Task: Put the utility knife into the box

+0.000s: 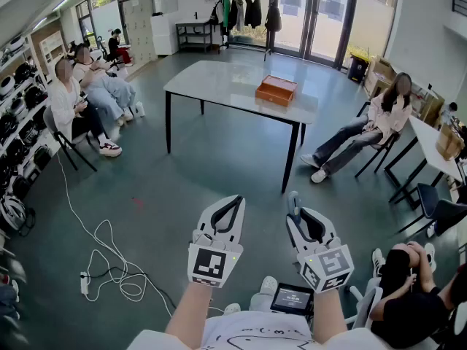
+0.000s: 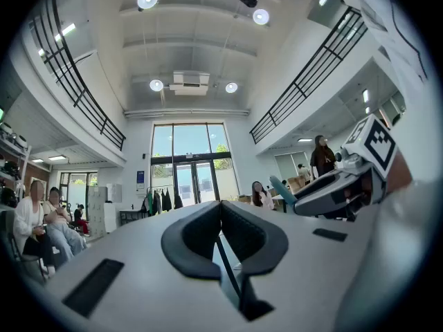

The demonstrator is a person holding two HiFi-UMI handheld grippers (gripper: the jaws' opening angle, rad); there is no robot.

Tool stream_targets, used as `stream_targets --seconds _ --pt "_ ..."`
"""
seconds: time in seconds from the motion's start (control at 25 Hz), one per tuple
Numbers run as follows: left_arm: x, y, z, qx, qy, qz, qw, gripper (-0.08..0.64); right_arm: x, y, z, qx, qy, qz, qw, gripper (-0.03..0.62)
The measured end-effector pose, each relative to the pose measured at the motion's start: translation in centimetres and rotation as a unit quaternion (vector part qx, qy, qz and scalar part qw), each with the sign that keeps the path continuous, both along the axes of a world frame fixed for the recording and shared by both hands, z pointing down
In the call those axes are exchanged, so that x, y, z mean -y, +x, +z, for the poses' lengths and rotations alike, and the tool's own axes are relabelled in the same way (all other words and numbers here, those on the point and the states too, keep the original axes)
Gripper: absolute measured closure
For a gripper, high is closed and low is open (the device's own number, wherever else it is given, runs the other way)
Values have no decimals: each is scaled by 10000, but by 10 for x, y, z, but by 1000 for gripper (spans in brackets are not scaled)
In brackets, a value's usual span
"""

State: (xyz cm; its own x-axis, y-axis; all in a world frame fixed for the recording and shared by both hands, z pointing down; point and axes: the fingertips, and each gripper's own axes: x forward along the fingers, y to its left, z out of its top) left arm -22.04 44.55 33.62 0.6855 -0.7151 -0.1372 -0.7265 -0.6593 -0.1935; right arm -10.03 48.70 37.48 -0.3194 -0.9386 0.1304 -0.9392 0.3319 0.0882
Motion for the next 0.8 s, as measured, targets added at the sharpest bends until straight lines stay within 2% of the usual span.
stream_targets --seconds 0.4,0.8 --pt "12 31 -1 -48 -44 -22 10000 545 12 26 3 85 -39 -105 9999 462" --pt "73 86 -3 -193 -170 -203 9995 545 79 80 -1 90 -69 -367 9993 462"
